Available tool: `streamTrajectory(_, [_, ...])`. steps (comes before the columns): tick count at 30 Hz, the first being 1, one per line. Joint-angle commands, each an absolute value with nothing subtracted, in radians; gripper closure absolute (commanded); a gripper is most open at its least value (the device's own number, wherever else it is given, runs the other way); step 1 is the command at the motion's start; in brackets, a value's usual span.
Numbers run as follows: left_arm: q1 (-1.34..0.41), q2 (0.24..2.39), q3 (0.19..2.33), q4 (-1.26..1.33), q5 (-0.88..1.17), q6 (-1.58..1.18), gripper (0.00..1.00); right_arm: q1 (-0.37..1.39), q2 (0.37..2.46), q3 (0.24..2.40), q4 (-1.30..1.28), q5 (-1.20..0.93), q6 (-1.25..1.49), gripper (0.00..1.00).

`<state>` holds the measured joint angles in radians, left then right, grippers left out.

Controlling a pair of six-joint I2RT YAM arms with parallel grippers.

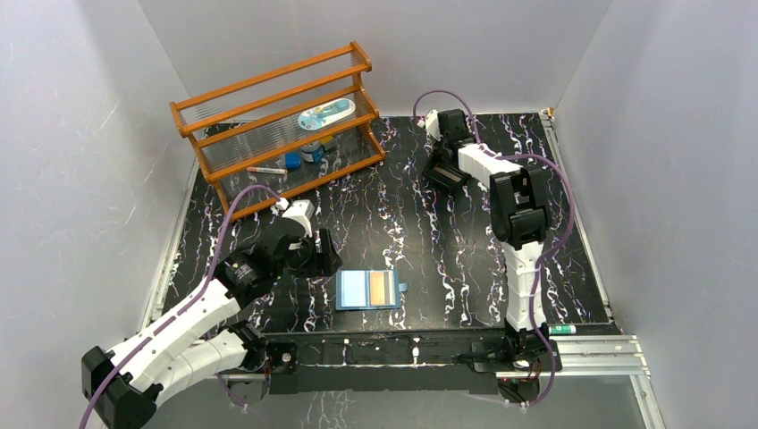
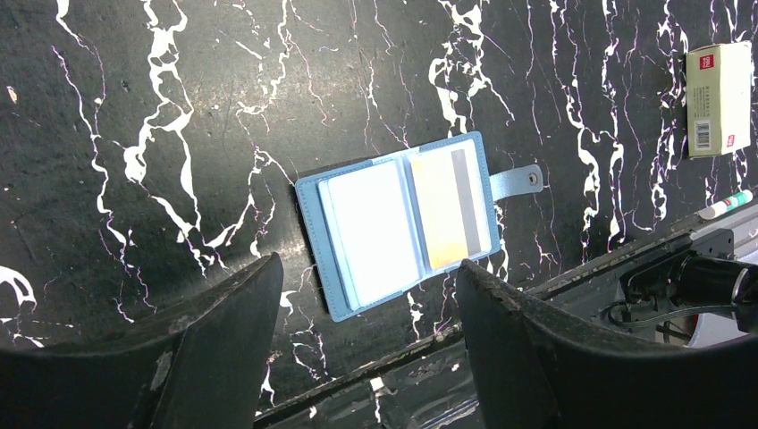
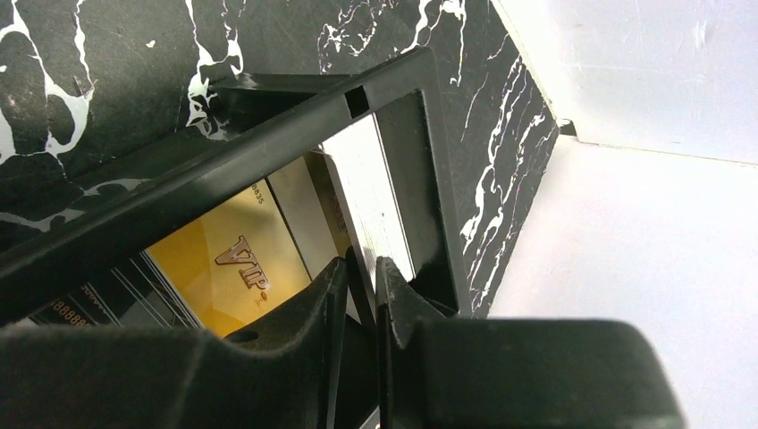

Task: Put the credit cards into the card holder
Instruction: Pick up the credit card from the storage box.

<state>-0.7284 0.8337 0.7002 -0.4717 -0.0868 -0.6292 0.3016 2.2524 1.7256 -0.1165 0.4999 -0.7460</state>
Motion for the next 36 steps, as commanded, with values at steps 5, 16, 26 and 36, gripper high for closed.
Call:
streamTrajectory(5, [-0.724, 0.801, 0.691, -0.472, -0.09, -0.635, 0.3, 0.296, 2.139, 1.733, -0.096, 0.502, -0.715, 0.77])
streamTrajectory(16, [-0.724, 0.828, 0.682, -0.48, -0.082, -0.692, 0.31, 0.303, 2.054, 1.733, -0.23, 0.463, -0.63, 0.91])
streamTrajectory(26, [-0.724, 0.893, 0.651, -0.494, -0.047, -0.844, 0.36, 0.336, 1.859, 1.668, -0.424, 0.306, -0.375, 1.0])
streamTrajectory(36, [-0.717, 0.953, 0.588, -0.414, 0.041, -0.891, 0.42, 0.398, 1.55, 1.431, -0.42, -0.092, 0.241, 1.0])
